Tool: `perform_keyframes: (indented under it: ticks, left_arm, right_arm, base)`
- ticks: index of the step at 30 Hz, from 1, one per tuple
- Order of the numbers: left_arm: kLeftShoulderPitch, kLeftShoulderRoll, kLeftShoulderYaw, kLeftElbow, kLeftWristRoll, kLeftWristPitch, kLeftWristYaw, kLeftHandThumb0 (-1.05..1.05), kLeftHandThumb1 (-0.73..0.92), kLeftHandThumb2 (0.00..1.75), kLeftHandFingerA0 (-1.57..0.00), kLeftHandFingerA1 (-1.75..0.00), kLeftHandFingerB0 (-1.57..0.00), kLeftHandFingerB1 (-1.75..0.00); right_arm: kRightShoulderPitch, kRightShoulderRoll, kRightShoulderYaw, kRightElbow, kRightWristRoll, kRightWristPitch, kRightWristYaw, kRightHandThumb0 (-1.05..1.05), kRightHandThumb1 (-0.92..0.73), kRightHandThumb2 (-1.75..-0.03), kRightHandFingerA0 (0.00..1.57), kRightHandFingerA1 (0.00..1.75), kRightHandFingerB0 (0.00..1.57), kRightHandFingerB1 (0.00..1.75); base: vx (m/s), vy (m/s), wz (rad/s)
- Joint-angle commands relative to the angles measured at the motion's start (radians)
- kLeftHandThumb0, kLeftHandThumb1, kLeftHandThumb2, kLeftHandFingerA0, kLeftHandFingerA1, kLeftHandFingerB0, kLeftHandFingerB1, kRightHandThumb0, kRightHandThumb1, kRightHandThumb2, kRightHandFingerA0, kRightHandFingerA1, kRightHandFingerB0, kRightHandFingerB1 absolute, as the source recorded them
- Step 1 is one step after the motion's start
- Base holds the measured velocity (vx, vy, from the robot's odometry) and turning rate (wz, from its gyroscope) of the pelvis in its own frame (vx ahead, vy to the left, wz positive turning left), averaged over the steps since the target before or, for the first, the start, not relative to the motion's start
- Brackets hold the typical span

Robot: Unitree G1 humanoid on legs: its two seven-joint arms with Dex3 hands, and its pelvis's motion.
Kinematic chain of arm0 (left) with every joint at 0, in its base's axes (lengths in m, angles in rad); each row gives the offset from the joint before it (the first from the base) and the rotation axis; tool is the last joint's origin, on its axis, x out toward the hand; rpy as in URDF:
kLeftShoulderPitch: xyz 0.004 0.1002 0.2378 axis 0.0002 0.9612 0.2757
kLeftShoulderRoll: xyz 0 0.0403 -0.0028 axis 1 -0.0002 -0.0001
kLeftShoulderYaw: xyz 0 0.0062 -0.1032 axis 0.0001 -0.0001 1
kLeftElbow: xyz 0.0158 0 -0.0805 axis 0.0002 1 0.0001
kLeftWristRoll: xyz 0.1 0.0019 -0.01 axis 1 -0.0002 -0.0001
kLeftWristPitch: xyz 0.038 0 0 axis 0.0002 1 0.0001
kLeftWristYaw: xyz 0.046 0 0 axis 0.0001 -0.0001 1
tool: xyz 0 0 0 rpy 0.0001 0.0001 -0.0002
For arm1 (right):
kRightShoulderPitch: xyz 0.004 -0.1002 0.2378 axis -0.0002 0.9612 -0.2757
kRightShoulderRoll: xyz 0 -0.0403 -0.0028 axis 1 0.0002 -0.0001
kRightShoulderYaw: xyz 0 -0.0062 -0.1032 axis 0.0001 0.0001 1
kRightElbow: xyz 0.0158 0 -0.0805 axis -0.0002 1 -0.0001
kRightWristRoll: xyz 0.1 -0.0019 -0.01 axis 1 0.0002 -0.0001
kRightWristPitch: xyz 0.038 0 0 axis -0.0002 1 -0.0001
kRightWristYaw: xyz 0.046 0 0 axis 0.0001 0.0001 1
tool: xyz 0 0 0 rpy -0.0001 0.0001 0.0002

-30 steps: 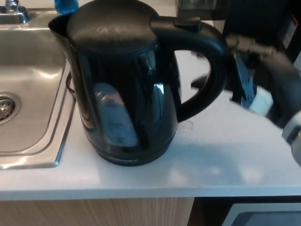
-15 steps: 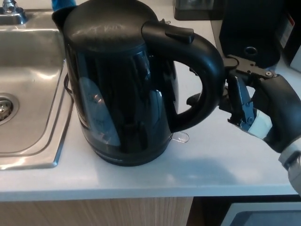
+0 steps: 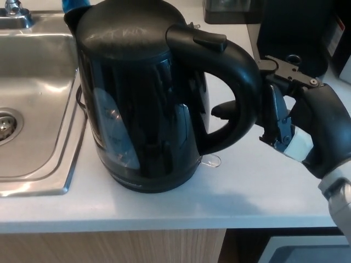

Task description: Pick up a kettle using the right hand on left side of the counter and then walk right towards the kettl base and turn on the kettle

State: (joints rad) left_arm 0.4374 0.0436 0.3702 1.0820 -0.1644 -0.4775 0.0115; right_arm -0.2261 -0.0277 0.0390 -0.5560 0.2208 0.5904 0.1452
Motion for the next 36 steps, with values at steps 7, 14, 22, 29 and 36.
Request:
perform_keyframes:
  ticks: [7, 14, 22, 29, 36]
  left_arm:
    - [-0.008, 0.015, 0.007, 0.024, -0.005, -0.031, 0.000, 0.28, 0.52, 1.16, -0.99, -1.04, -0.85, -0.93]
    - [-0.011, 0.027, 0.021, 0.019, -0.018, -0.024, -0.015, 0.27, 0.52, 1.16, -1.01, -1.05, -0.87, -0.93]
    - [-0.015, 0.020, -0.004, -0.041, 0.009, -0.002, 0.012, 0.30, 0.53, 1.18, -0.99, -1.05, -0.84, -0.91]
    - [-0.021, 0.024, 0.005, -0.044, -0.010, -0.002, -0.008, 0.31, 0.53, 1.19, -1.00, -1.05, -0.85, -0.93]
    - [-0.001, 0.018, 0.004, -0.060, -0.005, -0.013, -0.003, 0.33, 0.54, 1.22, -0.99, -1.07, -0.87, -0.94]
  right_arm:
    - [0.027, -0.173, -0.110, 0.095, -0.137, -0.150, -0.029, -0.54, -0.77, -0.62, 0.58, 0.85, 0.52, 0.53]
    - [0.048, -0.400, -0.097, 0.179, -0.316, -0.238, -0.022, -0.43, -0.68, -0.60, 0.29, 0.61, 0.39, 0.40]
    - [0.133, -0.520, -0.006, 0.119, -0.362, -0.340, 0.042, -0.52, -0.67, -0.60, 0.41, 0.59, 0.46, 0.40]
    - [0.159, -0.556, 0.109, 0.175, -0.518, -0.579, -0.013, -0.48, -0.64, -0.59, 1.11, 1.15, 0.53, 0.45]
    - [0.099, -0.614, 0.245, 0.373, -0.758, -0.788, -0.195, -0.07, -0.51, -0.76, 1.00, 1.69, 0.47, 0.43]
  base:
    - [0.00, 0.000, 0.00]
    - [0.00, 0.000, 0.00]
    - [0.00, 0.000, 0.00]
    - [0.00, 0.000, 0.00]
    - [0.00, 0.000, 0.00]
